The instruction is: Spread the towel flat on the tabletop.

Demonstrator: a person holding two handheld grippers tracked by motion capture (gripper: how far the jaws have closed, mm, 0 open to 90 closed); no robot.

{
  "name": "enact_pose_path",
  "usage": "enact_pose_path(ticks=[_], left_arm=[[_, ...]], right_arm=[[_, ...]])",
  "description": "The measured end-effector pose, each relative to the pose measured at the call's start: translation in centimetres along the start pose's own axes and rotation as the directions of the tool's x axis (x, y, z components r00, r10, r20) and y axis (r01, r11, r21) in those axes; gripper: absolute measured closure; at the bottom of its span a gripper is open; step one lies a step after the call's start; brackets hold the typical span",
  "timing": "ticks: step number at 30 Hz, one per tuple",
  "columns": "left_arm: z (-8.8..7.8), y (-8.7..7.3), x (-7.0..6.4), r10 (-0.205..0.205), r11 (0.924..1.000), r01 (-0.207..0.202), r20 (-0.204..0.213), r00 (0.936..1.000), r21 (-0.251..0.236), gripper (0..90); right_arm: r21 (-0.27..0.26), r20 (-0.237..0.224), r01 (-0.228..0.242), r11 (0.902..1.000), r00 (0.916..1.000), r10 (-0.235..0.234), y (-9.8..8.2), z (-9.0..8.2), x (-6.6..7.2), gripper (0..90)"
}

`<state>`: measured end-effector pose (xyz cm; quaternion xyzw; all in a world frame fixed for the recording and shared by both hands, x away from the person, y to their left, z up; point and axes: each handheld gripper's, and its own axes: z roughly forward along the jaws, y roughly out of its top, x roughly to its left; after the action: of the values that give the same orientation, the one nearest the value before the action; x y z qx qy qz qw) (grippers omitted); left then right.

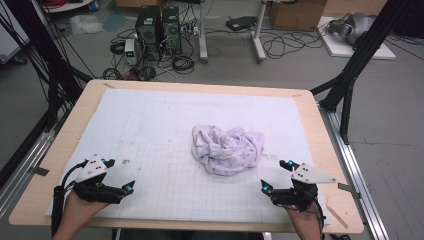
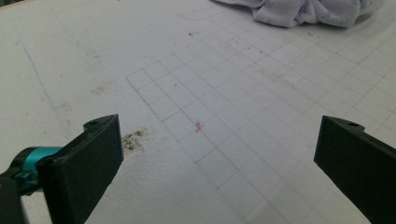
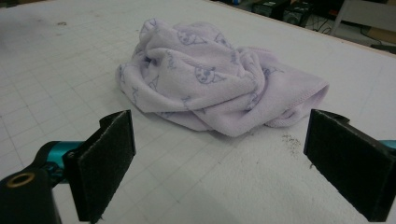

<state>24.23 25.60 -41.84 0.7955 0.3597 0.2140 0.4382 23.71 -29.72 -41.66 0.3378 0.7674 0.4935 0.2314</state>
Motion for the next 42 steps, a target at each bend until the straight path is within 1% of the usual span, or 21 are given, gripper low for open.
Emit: enact_pose_path(ticks=[2,5,7,14,19,23,25,29,30,33,35,36,37,39,40,42], left_arm=[[0.0,0.0,0.0,-0.004,1.0000,0.004,0.000,1.0000,0.001,1.8],[0.0,-0.1,0.1,-0.003,1.0000,0.003,0.000,1.0000,0.001,1.8],[-0.1,-0.1,0.1,0.004,1.0000,-0.004,-0.002,1.0000,0.002,1.8],[-0.1,-0.1,0.0,-0.002,1.0000,0.002,0.000,1.0000,-0.002,1.8],[-0.1,-0.1,0.0,-0.005,1.0000,0.005,0.002,1.0000,-0.007,1.8],[-0.1,-0.1,0.0,-0.002,1.0000,0.002,-0.003,1.0000,-0.006,1.8],[-0.2,-0.1,0.0,-0.005,1.0000,0.005,-0.004,1.0000,-0.009,1.8],[-0.2,-0.1,-0.1,-0.008,0.9999,0.008,-0.005,1.0000,-0.015,1.8],[-0.3,-0.1,0.0,-0.007,0.9999,0.007,-0.004,1.0000,-0.013,1.8],[-0.3,-0.1,0.0,-0.009,0.9998,0.009,-0.006,0.9999,-0.016,1.8],[-0.3,-0.1,0.1,-0.012,0.9998,0.012,-0.008,0.9999,-0.019,1.8],[-0.3,-0.1,0.2,-0.014,0.9997,0.013,-0.007,0.9999,-0.020,1.8],[-0.3,-0.1,0.2,-0.014,0.9997,0.013,-0.007,0.9999,-0.020,1.8],[-0.3,-0.1,0.2,-0.014,0.9997,0.014,-0.008,0.9999,-0.020,1.8],[-0.3,-0.1,0.1,-0.013,0.9997,0.013,-0.009,0.9999,-0.021,1.8],[-0.3,-0.1,0.1,-0.014,0.9997,0.013,-0.009,0.9999,-0.021,1.8]], right_arm=[[0.008,-0.004,-0.007,0.9999,1.0000,0.007,-0.1,0.1,-0.1,8.1],[0.005,-0.005,-0.008,1.0000,1.0000,0.008,-0.1,0.1,-0.1,8.1],[0.005,-0.005,-0.006,1.0000,1.0000,0.007,-0.1,0.1,-0.1,8.1],[0.006,-0.007,0.002,1.0000,1.0000,-0.002,0.0,0.2,0.1,8.2],[-0.001,-0.006,-0.003,1.0000,1.0000,0.003,0.0,0.2,-0.1,8.1],[0.002,-0.006,-0.017,0.9999,0.9998,0.017,0.0,0.2,-0.2,8.1],[-0.002,-0.004,-0.012,0.9999,0.9999,0.012,0.1,0.3,-0.2,8.1],[-0.005,-0.016,-0.028,0.9996,0.9995,0.027,0.3,0.4,-0.4,8.1],[-0.008,-0.031,-0.042,0.9991,0.9987,0.041,0.5,0.6,-0.4,8.1],[-0.009,-0.040,-0.038,0.9992,0.9985,0.038,0.9,0.7,-0.4,8.1],[-0.010,-0.041,-0.032,0.9994,0.9986,0.032,1.4,0.8,-0.5,8.2],[-0.014,-0.054,-0.029,0.9995,0.9981,0.028,2.0,1.0,-0.7,8.1],[-0.014,-0.054,-0.029,0.9995,0.9981,0.028,2.0,1.0,-0.7,8.1],[-0.012,-0.063,-0.031,0.9995,0.9976,0.030,2.7,1.3,-0.9,8.2],[-0.014,-0.087,-0.039,0.9991,0.9955,0.038,3.6,1.8,-1.2,8.1],[-0.015,-0.100,-0.029,0.9995,0.9946,0.027,4.6,2.6,-1.5,8.1]])
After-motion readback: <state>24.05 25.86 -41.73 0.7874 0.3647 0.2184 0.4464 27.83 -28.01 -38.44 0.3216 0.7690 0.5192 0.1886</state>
